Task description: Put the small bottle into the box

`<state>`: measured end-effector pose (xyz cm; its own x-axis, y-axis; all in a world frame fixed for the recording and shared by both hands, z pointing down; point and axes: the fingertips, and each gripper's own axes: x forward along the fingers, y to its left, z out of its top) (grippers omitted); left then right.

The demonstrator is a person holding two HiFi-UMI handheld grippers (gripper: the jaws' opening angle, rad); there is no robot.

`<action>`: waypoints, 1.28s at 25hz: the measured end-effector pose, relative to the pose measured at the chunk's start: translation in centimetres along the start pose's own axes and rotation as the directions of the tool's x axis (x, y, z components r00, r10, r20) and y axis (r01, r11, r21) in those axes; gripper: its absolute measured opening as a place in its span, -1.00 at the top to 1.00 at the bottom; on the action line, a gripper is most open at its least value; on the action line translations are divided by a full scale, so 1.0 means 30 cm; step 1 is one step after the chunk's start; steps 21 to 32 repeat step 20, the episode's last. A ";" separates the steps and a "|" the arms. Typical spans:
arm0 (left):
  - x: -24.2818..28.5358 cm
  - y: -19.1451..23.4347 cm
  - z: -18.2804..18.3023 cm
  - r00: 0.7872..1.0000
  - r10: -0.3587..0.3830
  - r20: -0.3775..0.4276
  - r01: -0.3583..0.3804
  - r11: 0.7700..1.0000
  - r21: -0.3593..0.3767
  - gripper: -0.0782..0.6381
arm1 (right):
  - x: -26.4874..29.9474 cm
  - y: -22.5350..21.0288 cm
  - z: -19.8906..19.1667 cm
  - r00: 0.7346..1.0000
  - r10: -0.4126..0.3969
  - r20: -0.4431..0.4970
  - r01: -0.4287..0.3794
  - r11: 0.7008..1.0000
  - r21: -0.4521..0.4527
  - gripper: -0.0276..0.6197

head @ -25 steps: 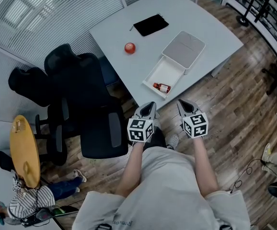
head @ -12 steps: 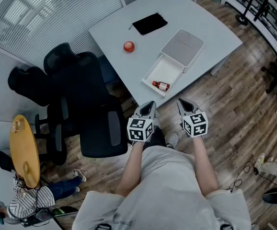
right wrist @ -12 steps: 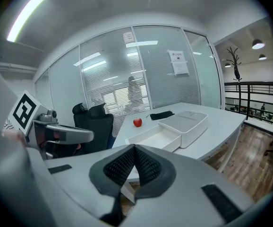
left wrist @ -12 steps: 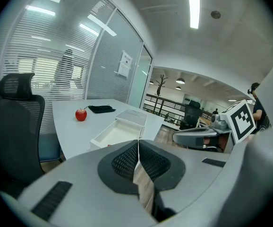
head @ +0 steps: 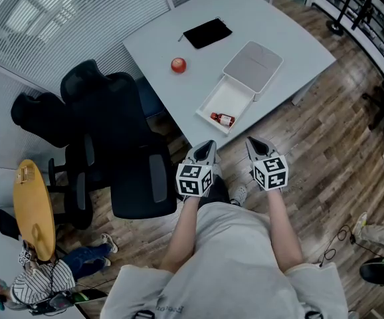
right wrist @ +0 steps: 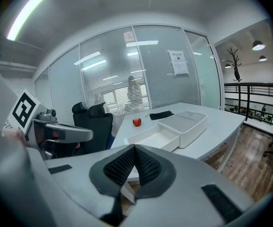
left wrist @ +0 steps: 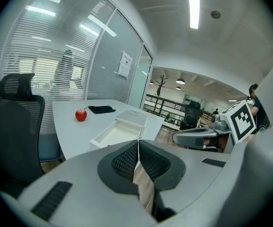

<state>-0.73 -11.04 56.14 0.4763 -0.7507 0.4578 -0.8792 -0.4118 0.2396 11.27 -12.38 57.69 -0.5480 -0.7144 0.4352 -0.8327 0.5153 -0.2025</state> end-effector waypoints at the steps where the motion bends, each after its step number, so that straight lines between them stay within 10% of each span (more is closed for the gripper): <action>1: 0.000 0.000 0.000 1.000 0.000 -0.001 0.000 1.000 0.000 0.70 | 0.000 0.000 0.001 1.000 -0.001 0.000 0.001 1.000 0.001 0.86; 32: -0.004 0.003 0.004 1.000 -0.003 -0.003 0.003 1.000 0.008 0.70 | 0.002 -0.018 -0.002 1.000 -0.021 0.006 0.021 1.000 0.016 0.86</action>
